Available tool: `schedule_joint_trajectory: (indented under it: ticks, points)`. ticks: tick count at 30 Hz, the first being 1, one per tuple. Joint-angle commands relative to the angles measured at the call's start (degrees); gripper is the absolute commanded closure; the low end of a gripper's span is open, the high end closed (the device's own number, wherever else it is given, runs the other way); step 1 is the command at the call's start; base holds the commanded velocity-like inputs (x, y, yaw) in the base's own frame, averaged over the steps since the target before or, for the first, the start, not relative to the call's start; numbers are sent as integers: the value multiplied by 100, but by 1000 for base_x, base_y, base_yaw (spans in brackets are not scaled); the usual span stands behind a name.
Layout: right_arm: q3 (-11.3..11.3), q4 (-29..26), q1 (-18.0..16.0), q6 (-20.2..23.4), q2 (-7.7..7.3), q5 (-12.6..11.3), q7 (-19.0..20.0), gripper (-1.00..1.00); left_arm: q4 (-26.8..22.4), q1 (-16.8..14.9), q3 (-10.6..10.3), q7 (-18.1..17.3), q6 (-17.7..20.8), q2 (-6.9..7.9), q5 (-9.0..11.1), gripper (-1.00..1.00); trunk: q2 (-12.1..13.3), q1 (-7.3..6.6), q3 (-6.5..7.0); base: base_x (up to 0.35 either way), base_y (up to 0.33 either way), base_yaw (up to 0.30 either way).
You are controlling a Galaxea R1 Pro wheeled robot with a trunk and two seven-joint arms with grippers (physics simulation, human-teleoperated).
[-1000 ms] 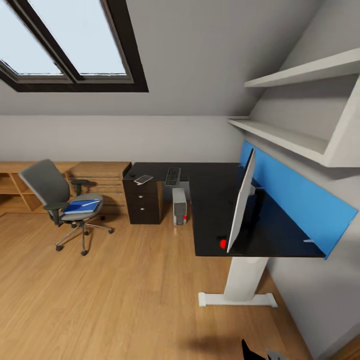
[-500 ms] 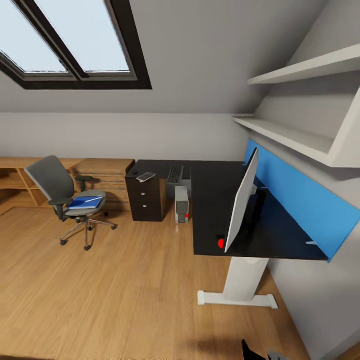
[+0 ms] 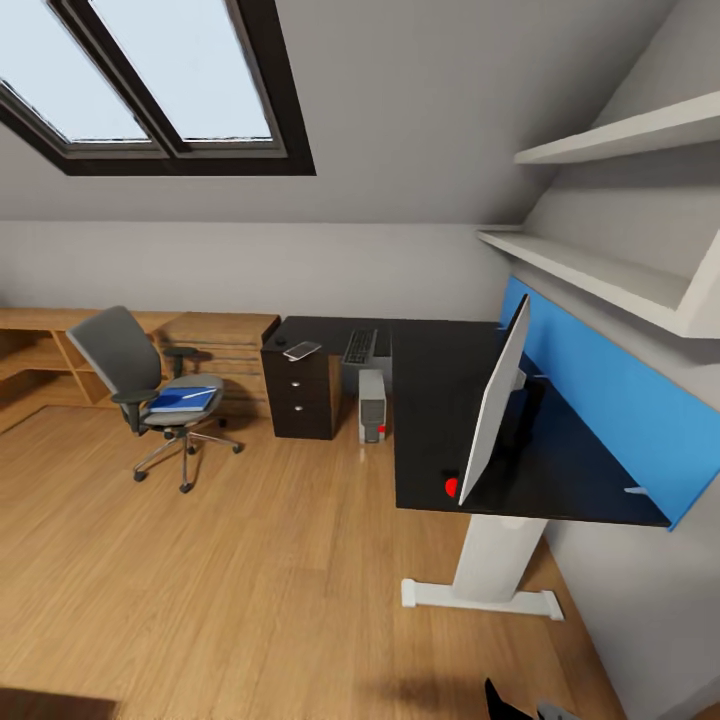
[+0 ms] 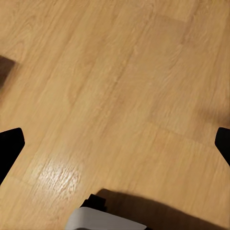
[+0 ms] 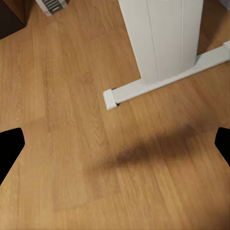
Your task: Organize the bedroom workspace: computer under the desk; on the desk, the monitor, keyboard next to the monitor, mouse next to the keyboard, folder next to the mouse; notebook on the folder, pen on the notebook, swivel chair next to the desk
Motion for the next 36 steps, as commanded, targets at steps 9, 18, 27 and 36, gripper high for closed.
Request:
schedule_joint_trajectory:
  ticks: [9,18,27,36]
  points:
    - [-42,9,-6,-6,-20,-38,59,-100,0,-8,-51,37,-25,0,44,-100,-10,3,-14,0,0,6]
    - [-43,7,-6,-7,-22,-42,59,-100,0,-7,-51,37,-25,-8,36,-100,-10,3,-15,0,0,0]
    - [-34,10,-6,-7,0,-23,70,-100,0,-4,-47,36,-31,-9,12,-100,-10,3,-15,0,0,0]
    - [-32,11,-7,-161,42,-14,77,-100,0,-3,-42,37,-33,-3,9,-100,-10,3,-15,0,0,0]
